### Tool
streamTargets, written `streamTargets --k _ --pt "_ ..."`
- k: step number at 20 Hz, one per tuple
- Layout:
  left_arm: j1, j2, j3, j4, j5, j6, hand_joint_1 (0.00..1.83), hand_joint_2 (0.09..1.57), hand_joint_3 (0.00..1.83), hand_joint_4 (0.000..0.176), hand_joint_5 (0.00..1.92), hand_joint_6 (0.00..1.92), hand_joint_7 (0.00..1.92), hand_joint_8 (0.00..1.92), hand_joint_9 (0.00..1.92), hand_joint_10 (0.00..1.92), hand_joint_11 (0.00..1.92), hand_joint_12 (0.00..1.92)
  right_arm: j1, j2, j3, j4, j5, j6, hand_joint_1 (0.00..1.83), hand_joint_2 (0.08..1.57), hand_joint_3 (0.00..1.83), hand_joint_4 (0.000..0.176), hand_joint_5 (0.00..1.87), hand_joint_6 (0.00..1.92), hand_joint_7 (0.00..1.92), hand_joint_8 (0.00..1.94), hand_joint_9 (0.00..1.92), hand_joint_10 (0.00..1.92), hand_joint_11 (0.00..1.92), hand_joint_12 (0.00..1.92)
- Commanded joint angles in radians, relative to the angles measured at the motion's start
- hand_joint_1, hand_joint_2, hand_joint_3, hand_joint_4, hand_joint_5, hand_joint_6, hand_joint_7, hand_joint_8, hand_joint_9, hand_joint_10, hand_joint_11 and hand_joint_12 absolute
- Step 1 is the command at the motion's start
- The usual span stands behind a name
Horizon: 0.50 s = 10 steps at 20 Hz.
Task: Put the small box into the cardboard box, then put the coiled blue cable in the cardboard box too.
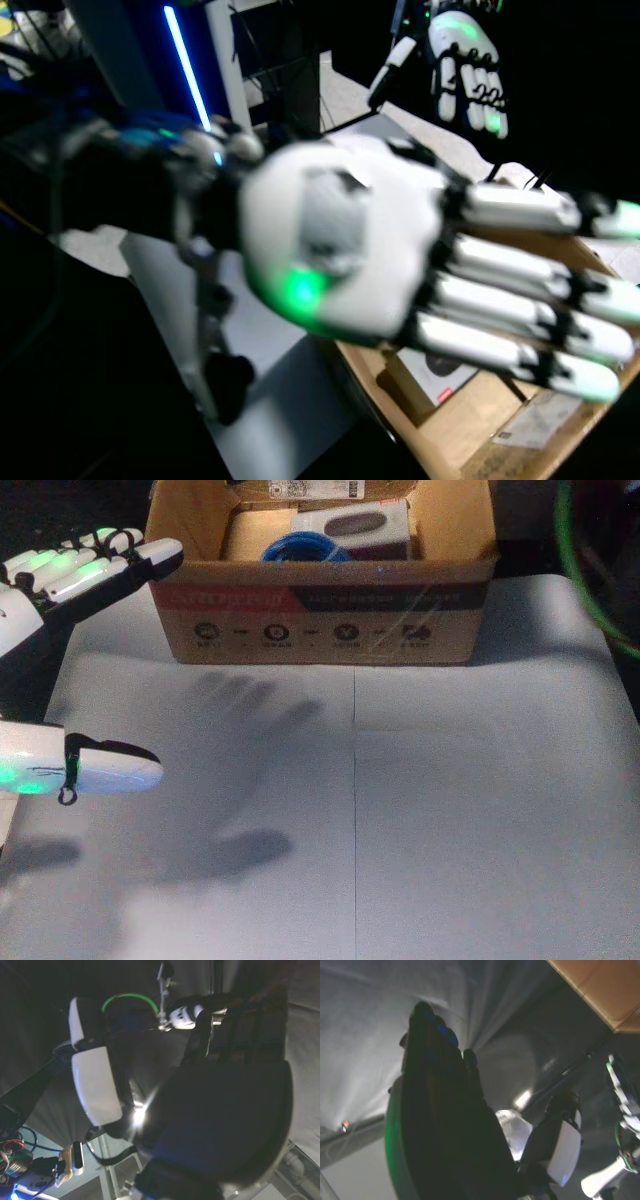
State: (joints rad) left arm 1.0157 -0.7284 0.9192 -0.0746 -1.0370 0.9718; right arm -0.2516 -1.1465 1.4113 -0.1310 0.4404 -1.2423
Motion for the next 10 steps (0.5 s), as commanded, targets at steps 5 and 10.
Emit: streamTargets --k 5,10 --pt "0.011 0.008 -0.017 -0.032 -0.165 -0.004 0.75 0.78 0.00 0.176 0.02 0.01 0.01 0.00 0.02 0.01 0.06 0.07 -0.222 0.292 -0.275 0.091 0.481 0.005 0.58 0.86 0.01 0.176 0.00 0.00 0.00 0.00 0.00 0.00 0.00 0.00" --pt "0.156 0.040 -0.057 -0.144 -0.336 -0.003 0.63 0.87 0.00 0.140 0.01 0.00 0.00 0.00 0.00 0.00 0.00 0.25 -0.617 0.400 -0.459 0.289 0.862 0.005 0.59 0.85 0.00 0.176 0.01 0.00 0.00 0.00 0.00 0.00 0.00 0.00"
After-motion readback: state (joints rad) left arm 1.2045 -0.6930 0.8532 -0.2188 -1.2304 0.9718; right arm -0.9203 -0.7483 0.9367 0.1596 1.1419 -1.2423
